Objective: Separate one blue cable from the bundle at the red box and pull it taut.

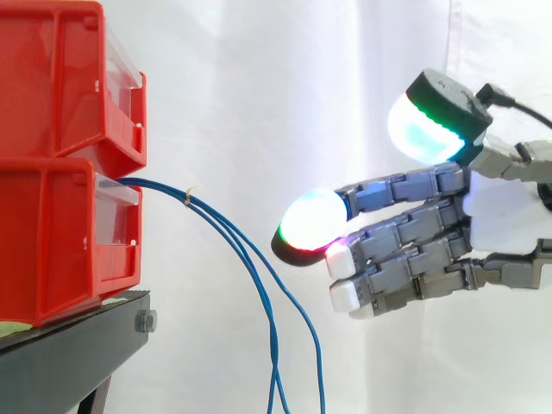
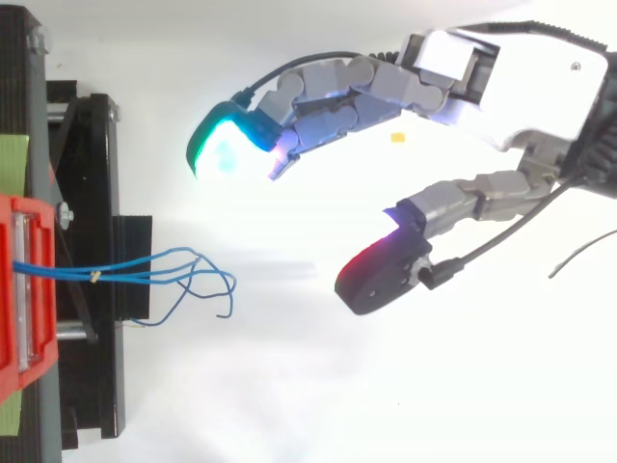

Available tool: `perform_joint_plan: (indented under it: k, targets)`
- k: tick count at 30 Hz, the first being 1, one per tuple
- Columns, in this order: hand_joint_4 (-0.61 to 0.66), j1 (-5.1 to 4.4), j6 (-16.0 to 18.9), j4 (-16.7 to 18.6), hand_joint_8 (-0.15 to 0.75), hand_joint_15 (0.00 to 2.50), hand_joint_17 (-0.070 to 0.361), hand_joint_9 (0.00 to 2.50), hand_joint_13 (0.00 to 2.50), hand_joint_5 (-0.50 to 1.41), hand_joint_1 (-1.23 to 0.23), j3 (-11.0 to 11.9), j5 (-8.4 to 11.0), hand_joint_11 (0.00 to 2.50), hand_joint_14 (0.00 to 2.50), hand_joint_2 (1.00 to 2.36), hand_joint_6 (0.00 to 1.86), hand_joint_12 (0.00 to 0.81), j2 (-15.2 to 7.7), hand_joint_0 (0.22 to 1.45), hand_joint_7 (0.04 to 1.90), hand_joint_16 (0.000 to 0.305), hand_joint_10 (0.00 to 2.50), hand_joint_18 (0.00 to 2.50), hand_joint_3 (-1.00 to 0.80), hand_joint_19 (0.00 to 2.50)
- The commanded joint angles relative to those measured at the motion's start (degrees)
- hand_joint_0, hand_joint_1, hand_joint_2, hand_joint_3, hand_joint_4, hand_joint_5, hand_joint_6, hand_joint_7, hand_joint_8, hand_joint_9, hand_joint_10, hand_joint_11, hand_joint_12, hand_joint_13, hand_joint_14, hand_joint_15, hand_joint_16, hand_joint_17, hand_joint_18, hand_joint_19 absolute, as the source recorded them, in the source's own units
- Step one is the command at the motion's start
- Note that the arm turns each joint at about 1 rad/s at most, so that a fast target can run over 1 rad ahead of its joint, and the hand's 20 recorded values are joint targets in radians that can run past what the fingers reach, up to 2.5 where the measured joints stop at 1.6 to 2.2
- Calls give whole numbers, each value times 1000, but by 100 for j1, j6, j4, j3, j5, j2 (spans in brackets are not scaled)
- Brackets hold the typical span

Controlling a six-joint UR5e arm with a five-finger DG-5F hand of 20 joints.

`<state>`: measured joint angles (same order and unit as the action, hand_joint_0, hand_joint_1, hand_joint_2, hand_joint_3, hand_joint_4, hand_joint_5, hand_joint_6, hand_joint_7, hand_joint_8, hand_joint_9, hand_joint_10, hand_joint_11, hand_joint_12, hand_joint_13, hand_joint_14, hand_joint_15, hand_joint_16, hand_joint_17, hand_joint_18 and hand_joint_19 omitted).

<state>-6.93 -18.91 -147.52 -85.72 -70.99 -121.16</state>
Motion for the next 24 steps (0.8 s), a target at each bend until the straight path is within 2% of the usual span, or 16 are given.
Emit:
perform_joint_plan:
  k: [1, 2, 3, 4, 6, 8, 13, 17, 18, 19, 21, 22, 24]
  targets:
    - [195, 25, 54, 22, 270, 312, 111, 668, 625, -185, -587, 99, -38, 525, 12, 1000, 502, 327, -215, 454, 743, 50, 20, 421, -500, 443]
    - [195, 43, 124, 13, 270, 312, 112, 668, 625, -185, -587, 248, -73, 526, 12, 1000, 502, 329, -399, 453, 743, 50, 18, 422, -500, 444]
    - [196, 51, 195, 4, 268, 309, 111, 668, 626, -185, -587, 345, -99, 528, 12, 1000, 502, 329, -478, 454, 745, 49, 18, 421, -500, 444]
    - [195, 51, 195, 4, 270, 312, 111, 668, 625, -184, -587, 345, -99, 527, 12, 1000, 502, 330, -478, 454, 741, 50, 18, 421, -500, 444]
    - [197, 78, 546, -101, 272, 312, 111, 668, 627, -185, -587, 626, -337, 533, 12, 1000, 502, 327, -672, 454, 748, 49, 20, 421, -500, 443]
    - [195, 78, 661, -137, 270, 313, 111, 668, 627, -184, -586, 705, -389, 535, 12, 1000, 502, 330, -689, 454, 745, 50, 18, 423, -500, 443]
    - [197, 78, 555, -13, 271, 312, 111, 667, 626, -183, -587, 705, -407, 525, 13, 1000, 502, 329, -698, 454, 747, 50, 20, 425, -500, 443]
    - [198, 78, 634, 136, 268, 313, 111, 669, 627, -183, -585, 749, -416, 527, 12, 1000, 502, 330, -918, 455, 746, 49, 18, 424, -500, 451]
    - [199, 87, 801, 215, 270, 317, 111, 669, 628, -183, -585, 881, -433, 526, 12, 1000, 502, 329, -1146, 454, 746, 49, 18, 425, -500, 454]
    - [198, 95, 889, 224, 270, 316, 111, 669, 628, -183, -585, 943, -451, 538, 12, 1000, 502, 329, -1234, 454, 747, 49, 18, 425, -500, 451]
    - [198, 122, 1205, 233, 270, 317, 111, 670, 628, -183, -584, 1180, -600, 528, 12, 1000, 502, 329, -1454, 455, 747, 49, 18, 427, -500, 461]
    - [199, 122, 1425, 233, 270, 322, 111, 669, 629, -183, -584, 1294, -785, 535, 12, 1000, 502, 330, -1489, 455, 749, 49, 18, 431, -500, 461]
    - [202, 104, 1495, 259, 268, 330, 111, 670, 634, -183, -585, 1303, -917, 538, 13, 1000, 502, 331, -1489, 455, 747, 49, 19, 433, -500, 468]
